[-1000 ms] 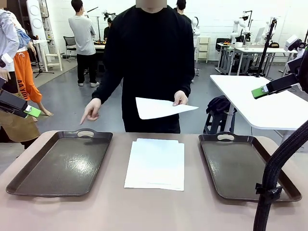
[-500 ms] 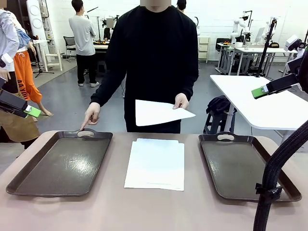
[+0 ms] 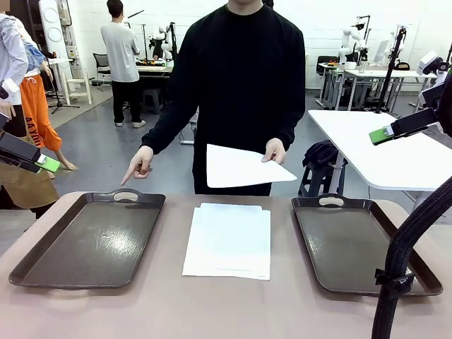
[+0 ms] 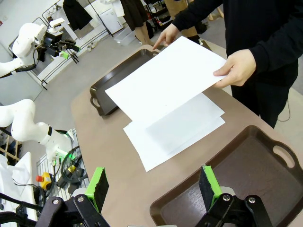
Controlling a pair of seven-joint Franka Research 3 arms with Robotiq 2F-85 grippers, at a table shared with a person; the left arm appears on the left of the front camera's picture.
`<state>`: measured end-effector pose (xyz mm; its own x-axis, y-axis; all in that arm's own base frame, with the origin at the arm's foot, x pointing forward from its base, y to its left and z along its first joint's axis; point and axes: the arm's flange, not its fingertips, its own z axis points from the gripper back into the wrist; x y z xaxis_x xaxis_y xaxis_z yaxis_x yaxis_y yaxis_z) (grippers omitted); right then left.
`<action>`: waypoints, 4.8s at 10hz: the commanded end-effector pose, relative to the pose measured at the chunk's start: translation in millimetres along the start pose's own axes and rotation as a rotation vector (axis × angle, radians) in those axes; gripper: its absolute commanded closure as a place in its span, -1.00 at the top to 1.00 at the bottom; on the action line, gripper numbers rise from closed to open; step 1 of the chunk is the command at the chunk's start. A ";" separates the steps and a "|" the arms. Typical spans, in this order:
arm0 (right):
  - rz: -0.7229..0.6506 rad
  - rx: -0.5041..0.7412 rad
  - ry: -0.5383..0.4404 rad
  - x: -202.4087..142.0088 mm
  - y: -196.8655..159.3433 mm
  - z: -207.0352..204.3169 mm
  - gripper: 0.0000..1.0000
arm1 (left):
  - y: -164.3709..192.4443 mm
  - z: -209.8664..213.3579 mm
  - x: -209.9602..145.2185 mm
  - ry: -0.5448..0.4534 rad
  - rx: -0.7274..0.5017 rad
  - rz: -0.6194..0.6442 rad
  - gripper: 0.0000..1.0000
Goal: Sort the A4 documents.
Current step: Receive the A4 Paper.
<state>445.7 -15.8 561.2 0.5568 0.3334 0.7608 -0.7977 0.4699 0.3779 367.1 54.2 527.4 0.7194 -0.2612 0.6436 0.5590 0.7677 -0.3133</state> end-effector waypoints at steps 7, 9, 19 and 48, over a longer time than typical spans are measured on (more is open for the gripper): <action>0.001 0.005 -0.001 0.2 0.6 -1.1 1.00 | 13.0 -117.3 81.7 0.072 -0.130 0.509 1.00; 0.001 0.005 -0.001 0.2 0.6 -1.1 1.00 | 14.7 -158.8 98.5 0.067 -0.190 0.689 1.00; 0.001 0.005 -0.001 0.2 0.6 -1.1 1.00 | -36.6 -285.4 154.1 0.158 -0.545 0.822 1.00; 0.001 0.005 -0.001 0.2 0.6 -1.1 1.00 | -5.9 -347.7 150.7 0.113 -0.824 0.814 -1.00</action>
<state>445.8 -14.9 561.6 0.5558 0.3356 0.7606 -0.7986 0.4698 0.3763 618.9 -195.8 381.9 0.9967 0.0711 0.0385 0.0295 0.1231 -0.9919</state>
